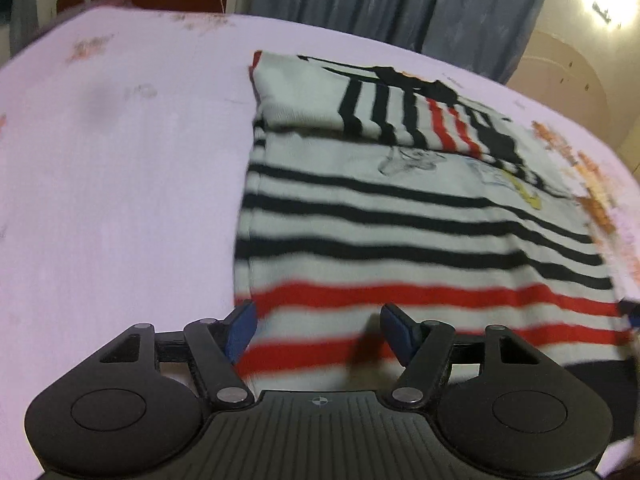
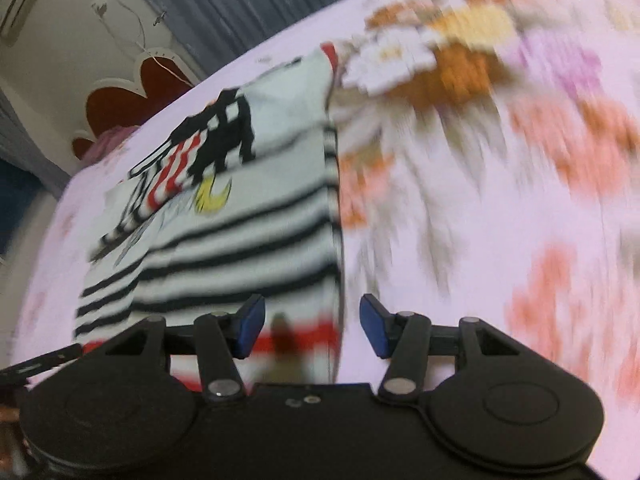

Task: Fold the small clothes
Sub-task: 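Grasp the hem edge with both tools and lift it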

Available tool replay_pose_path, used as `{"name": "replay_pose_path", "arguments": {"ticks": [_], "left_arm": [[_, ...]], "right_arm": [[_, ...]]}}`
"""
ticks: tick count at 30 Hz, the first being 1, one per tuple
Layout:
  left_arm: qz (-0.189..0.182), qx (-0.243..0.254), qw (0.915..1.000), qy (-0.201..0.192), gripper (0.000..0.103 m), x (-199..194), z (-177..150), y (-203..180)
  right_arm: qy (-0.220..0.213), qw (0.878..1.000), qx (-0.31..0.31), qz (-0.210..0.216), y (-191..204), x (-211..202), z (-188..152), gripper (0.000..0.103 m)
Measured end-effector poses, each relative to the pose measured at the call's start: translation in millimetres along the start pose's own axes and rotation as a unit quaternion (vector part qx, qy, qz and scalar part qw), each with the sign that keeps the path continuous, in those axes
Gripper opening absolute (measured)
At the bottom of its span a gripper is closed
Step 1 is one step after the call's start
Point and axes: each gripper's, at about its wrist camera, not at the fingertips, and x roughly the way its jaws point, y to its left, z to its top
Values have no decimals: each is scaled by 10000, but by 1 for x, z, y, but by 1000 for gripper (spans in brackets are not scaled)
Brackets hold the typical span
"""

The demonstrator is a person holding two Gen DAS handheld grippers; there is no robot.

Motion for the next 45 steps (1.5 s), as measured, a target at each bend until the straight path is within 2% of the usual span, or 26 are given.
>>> {"name": "replay_pose_path", "arguments": {"ticks": [3, 5, 6, 9, 12, 16, 19, 21, 24, 27, 30, 32, 33, 34, 35, 36, 37, 40, 41, 42, 43, 45], "left_arm": [[-328, -246, 9992, 37, 66, -10, -20, 1], [-525, -347, 9980, 8, 59, -18, -33, 1], [-611, -462, 9971, -6, 53, -21, -39, 4], [-1007, -986, 9900, -48, 46, -32, -58, 18], [-1393, -1330, 9813, -38, 46, -32, -69, 27], [-896, -951, 9912, -211, 45, -40, -64, 29], [-861, -953, 9914, -257, 45, -35, -56, 36], [-686, -811, 9940, -269, 46, -29, -49, 31], [-580, -608, 9964, -128, 46, -27, -46, 27], [-820, -1075, 9908, 37, 46, -34, -60, 41], [-1054, -1487, 9832, -110, 47, -40, -75, 51], [-1341, -1582, 9782, -111, 61, -34, -76, 50], [-1447, -1548, 9773, -53, 65, -30, -73, 47], [-1496, -1450, 9780, 39, 65, -27, -69, 43], [-1541, -1299, 9794, 116, 55, -26, -66, 39], [-1719, -1209, 9772, 285, 8, -23, -65, 36], [-1779, -1234, 9757, 332, 6, -23, -66, 33], [-1953, -1386, 9707, -186, 6, -40, -68, 33], [-1963, -1520, 9682, -303, 6, -41, -69, 36], [-1853, -1565, 9696, -307, 6, -37, -68, 37], [-1751, -1599, 9712, -242, 6, -31, -66, 39], [-1841, -1816, 9654, -333, 6, -25, -56, 43]], "right_arm": [[57, 9996, 21, 291, 3, -11, -22, 51], [153, 9982, 89, 571, 3, -17, -36, 51], [192, 9976, 104, 652, 4, -20, -42, 51], [314, 9951, 142, 926, 5, -26, -59, 48], [428, 9923, 184, 1146, 5, -28, -69, 43], [532, 9914, 71, 1192, 6, -26, -65, 34], [535, 9920, 2, 1145, 3, -28, -63, 32], [490, 9927, 73, 1102, -1, -26, -62, 31], [484, 9926, 170, 1099, -3, -21, -56, 33], [667, 9912, 66, 1145, 2, -18, -55, 35], [857, 9874, 61, 1325, 4, -18, -62, 35], [856, 9860, 138, 1421, 4, -15, -64, 36], [862, 9845, 243, 1506, 3, -13, -64, 35], [873, 9829, 340, 1586, 3, -10, -63, 33], [884, 9825, 334, 1603, 5, -7, -63, 28], [898, 9831, 257, 1573, 9, -5, -64, 13], [898, 9843, 114, 1517, 14, -4, -64, 6], [553, 9844, 28, 1671, 21, -21, -61, 6], [412, 9836, 65, 1753, 22, -28, -58, 6], [280, 9839, 69, 1761, 21, -33, -56, 6], [271, 9859, 21, 1649, 21, -31, -54, 6], [382, 9896, 39, 1383, 19, -20, -46, 6]]}}
